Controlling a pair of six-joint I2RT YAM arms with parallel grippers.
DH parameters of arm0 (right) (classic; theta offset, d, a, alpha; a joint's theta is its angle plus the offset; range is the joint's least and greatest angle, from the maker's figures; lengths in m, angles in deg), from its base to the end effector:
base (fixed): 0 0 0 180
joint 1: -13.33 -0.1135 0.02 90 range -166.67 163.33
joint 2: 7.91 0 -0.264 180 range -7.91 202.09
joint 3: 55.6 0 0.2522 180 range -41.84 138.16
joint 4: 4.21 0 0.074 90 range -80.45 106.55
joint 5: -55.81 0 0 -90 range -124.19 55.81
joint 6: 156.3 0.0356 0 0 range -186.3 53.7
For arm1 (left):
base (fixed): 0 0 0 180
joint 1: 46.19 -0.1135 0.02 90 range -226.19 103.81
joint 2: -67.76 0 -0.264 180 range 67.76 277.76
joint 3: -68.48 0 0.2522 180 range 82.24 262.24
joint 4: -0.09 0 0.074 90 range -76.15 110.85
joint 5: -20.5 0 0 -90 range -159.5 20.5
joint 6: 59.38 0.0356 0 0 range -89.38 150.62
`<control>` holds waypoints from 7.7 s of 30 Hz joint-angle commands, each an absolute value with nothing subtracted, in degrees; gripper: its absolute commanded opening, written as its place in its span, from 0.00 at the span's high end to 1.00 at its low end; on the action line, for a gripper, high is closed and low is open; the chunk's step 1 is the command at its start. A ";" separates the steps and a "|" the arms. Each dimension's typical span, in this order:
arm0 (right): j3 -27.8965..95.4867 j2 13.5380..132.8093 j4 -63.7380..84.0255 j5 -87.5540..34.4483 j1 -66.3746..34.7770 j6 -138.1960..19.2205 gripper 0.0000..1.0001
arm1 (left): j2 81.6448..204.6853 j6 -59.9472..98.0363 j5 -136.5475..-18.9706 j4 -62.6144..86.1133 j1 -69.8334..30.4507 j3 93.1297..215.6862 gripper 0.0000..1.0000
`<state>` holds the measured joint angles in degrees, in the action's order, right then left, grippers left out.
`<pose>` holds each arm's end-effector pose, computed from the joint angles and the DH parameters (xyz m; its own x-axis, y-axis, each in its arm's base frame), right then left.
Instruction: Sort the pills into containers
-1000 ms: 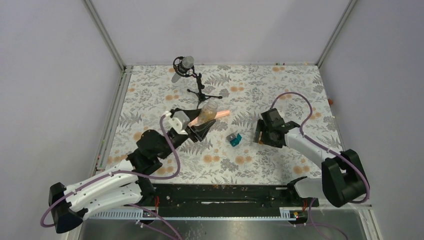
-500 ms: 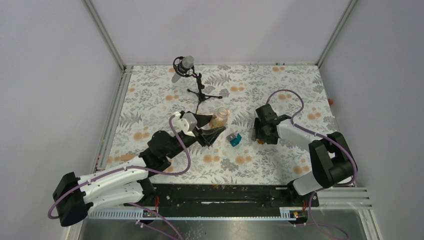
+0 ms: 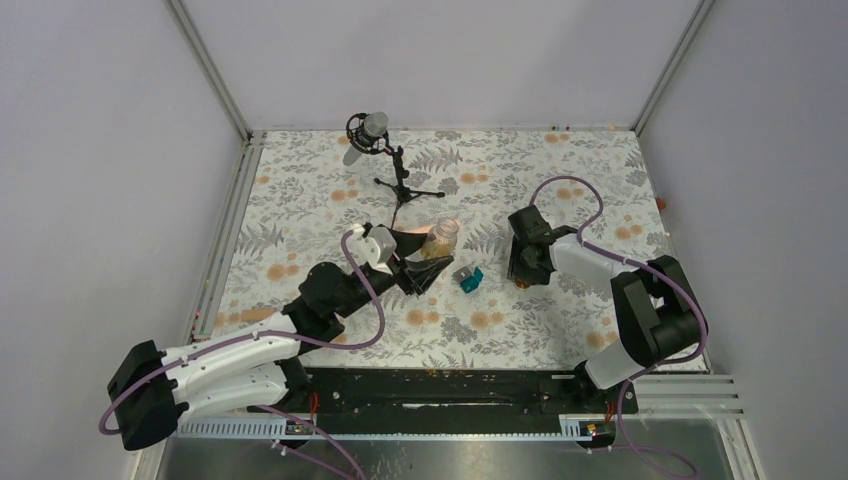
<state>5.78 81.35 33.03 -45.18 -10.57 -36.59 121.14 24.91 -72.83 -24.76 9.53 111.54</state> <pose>0.2636 0.1094 0.1607 -0.8811 0.1417 -0.4511 0.1293 0.9899 0.0583 0.1203 -0.1802 0.3077 0.0554 -0.2576 -0.9647 0.8664 0.4926 -0.0818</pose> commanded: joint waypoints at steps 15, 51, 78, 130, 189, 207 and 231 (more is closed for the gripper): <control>7.65 70.29 38.31 -40.52 -10.79 -38.00 0.59 | 123.62 24.65 -74.32 -30.34 9.36 107.64 1.00; 15.51 51.89 33.57 -1.17 -16.88 -41.66 0.58 | 138.57 37.89 -106.18 -24.21 0.04 112.85 1.00; 15.33 54.91 34.59 -1.65 -19.67 -42.51 0.58 | 137.53 36.52 -106.80 -26.64 -0.03 112.89 1.00; 15.42 56.73 38.84 -27.60 -28.73 -27.31 0.50 | 140.99 30.18 -101.22 -48.36 1.58 107.38 1.00; 26.35 56.26 38.17 -32.77 -26.68 -32.92 0.09 | 135.35 30.80 -97.77 -45.83 1.50 102.93 1.00; 28.75 56.24 43.51 -7.09 -25.19 -56.96 0.23 | 134.83 27.58 -98.27 -42.38 1.49 105.51 1.00; 28.26 59.57 42.05 -4.06 -26.56 -50.63 0.66 | 135.09 25.88 -102.24 -49.62 0.95 105.20 1.00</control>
<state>27.17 59.10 43.94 -9.09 -26.27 -55.87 136.36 26.83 -99.08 -38.88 1.25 104.26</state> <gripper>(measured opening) 0.491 0.525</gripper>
